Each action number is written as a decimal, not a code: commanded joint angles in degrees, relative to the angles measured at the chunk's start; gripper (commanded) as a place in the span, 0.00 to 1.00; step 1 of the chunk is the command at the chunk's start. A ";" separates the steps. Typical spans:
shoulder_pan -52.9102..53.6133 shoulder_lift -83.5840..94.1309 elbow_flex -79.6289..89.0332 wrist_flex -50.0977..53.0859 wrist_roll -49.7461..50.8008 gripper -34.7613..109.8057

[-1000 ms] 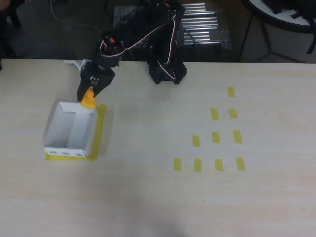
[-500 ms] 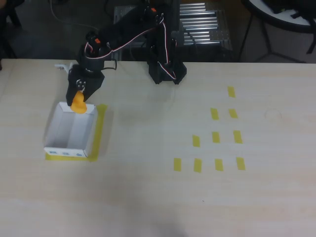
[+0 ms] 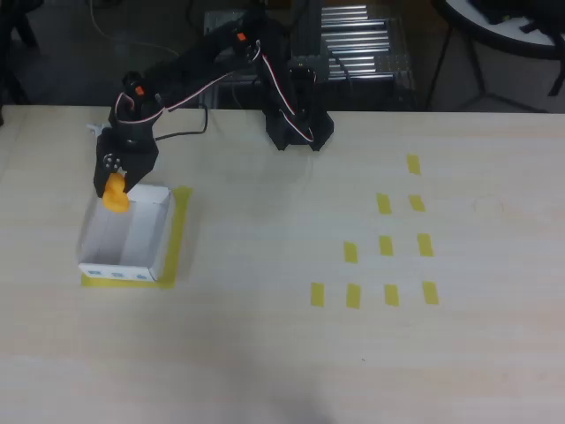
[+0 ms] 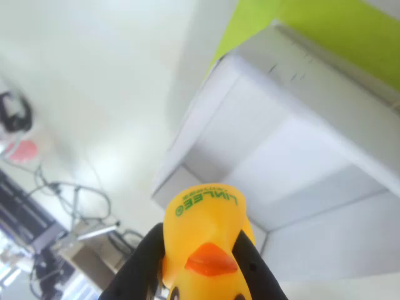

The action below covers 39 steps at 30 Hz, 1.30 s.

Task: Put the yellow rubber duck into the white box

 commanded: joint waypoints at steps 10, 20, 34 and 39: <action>-0.53 -3.08 -7.03 1.05 -3.60 0.36; -1.58 -3.16 -6.24 3.43 -8.17 0.44; -5.62 4.13 -9.93 6.33 -8.61 0.31; -9.58 12.66 -12.04 9.67 -8.00 0.24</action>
